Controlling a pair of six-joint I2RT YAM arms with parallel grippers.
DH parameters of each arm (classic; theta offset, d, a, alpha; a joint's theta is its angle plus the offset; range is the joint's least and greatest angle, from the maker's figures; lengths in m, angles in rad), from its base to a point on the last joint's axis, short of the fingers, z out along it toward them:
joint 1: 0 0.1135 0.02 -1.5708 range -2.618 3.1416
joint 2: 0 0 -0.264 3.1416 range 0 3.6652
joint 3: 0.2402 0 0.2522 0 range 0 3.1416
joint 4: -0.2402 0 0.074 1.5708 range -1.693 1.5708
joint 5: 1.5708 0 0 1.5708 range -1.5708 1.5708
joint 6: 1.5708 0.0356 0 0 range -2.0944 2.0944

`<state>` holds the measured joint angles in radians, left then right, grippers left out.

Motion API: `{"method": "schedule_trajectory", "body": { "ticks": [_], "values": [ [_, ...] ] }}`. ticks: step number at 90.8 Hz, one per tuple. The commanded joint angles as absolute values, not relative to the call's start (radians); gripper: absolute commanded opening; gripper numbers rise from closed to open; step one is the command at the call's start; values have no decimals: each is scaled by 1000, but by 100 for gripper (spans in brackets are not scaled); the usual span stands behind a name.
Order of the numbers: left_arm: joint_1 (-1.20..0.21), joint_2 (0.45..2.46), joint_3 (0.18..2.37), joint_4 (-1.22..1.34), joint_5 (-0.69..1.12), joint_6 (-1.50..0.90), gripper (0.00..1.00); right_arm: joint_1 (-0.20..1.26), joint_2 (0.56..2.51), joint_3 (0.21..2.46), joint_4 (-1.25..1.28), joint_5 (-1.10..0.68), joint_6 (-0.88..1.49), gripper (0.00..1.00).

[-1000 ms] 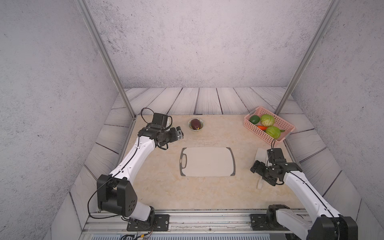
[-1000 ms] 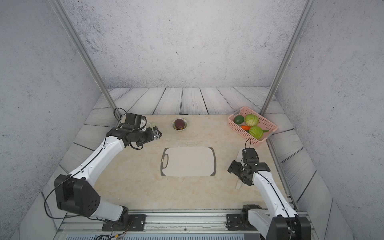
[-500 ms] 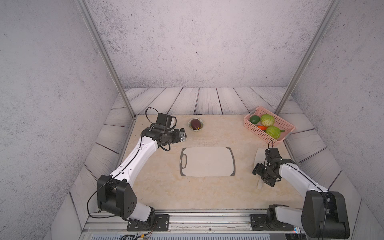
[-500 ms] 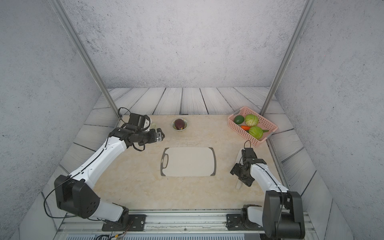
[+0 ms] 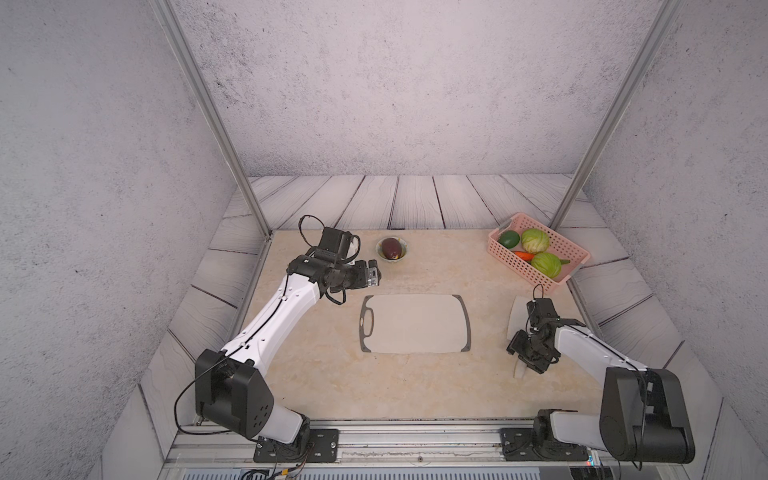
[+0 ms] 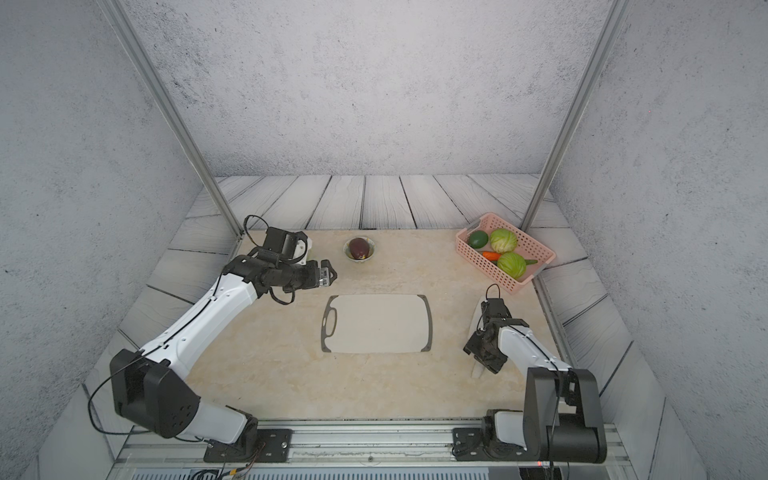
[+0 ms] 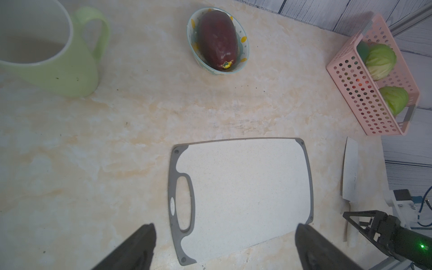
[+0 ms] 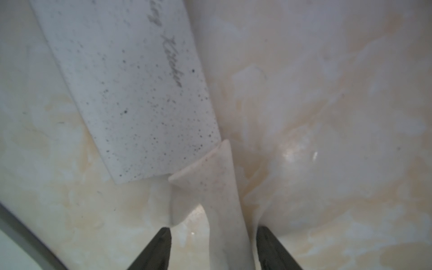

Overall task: Align the knife with the edge of the cutting board
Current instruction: Pick up the knife at the center of the board.

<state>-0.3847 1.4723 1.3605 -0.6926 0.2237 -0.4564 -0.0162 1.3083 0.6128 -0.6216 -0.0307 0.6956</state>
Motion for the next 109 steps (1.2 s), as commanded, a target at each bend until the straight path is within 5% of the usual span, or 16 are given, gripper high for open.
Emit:
{"method": "schedule_trajectory", "body": {
  "ticks": [1,62,109],
  "values": [
    [-393,1474,1389,-699,246,-440,98,-21,1340,610,-620,0,711,57],
    [-396,1470,1390,-696,280,-436,98,-17,1350,653,-679,28,660,0],
    [-394,1486,1399,-709,292,-434,98,183,1326,776,-846,271,650,0]
  ]
}}
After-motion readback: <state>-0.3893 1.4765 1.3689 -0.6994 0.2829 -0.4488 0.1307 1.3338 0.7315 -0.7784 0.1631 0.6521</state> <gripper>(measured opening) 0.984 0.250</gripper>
